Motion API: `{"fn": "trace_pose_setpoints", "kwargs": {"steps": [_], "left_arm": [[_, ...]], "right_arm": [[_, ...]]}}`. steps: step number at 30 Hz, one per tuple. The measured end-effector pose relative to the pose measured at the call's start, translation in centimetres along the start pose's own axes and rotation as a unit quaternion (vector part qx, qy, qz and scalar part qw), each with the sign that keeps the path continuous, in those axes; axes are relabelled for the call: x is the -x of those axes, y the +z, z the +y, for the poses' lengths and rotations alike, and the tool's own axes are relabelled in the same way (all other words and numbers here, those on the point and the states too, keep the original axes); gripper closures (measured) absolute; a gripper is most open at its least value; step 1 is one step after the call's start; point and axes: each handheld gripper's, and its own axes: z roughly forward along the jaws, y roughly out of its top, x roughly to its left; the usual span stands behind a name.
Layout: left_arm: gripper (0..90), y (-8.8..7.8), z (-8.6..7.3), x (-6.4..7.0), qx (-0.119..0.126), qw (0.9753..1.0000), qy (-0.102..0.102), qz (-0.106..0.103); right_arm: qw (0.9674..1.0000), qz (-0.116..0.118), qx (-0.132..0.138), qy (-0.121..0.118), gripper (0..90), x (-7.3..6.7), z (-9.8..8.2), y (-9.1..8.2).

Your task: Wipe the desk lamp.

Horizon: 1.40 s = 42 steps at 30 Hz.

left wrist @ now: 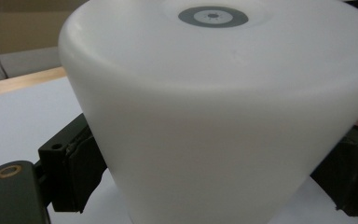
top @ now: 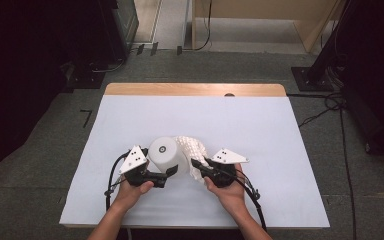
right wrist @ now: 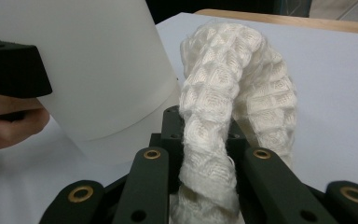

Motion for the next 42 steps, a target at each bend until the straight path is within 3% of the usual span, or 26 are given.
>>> {"fn": "trace_pose_setpoints", "kwargs": {"steps": [4,14,18,23,32,36,40,42], "left_arm": [[8.3,0.8,-0.3,0.5,-0.023,0.9995,0.019,0.011],[8.4,2.6,-1.0,1.4,-0.066,0.9967,0.04,0.027],[8.3,2.4,-0.5,1.3,-0.055,0.9966,0.033,0.051],[8.3,2.5,-0.4,1.1,-0.049,0.9967,0.034,0.056],[8.3,4.1,-2.2,1.0,-0.084,0.9923,0.052,0.074],[8.1,4.0,-2.3,0.7,-0.084,0.9935,0.036,0.069],[3.8,3.8,-2.1,1.3,-0.069,0.994,0.005,0.085],[3.5,3.6,-2.0,1.5,-0.067,0.9925,-0.005,0.102]], "right_arm": [[0.9998,0.014,0.007,-0.008,77.5,-0.8,0.2,0.0],[0.9978,0.016,0.062,-0.016,77.5,-1.4,2.3,-2.4],[0.9991,0.009,0.037,-0.016,77.6,-1.2,1.5,-1.5],[0.9998,-0.011,-0.016,-0.006,77.6,-0.8,0.0,0.3],[0.9998,-0.02,-0.002,-0.005,77.6,0.0,0.3,-0.4],[0.9997,-0.024,-0.001,-0.004,77.6,0.2,0.2,-0.5],[0.9996,-0.026,0.0,-0.004,77.5,0.5,0.3,-0.5],[0.9996,-0.029,0.001,-0.002,77.5,0.6,0.3,-0.6]]}}
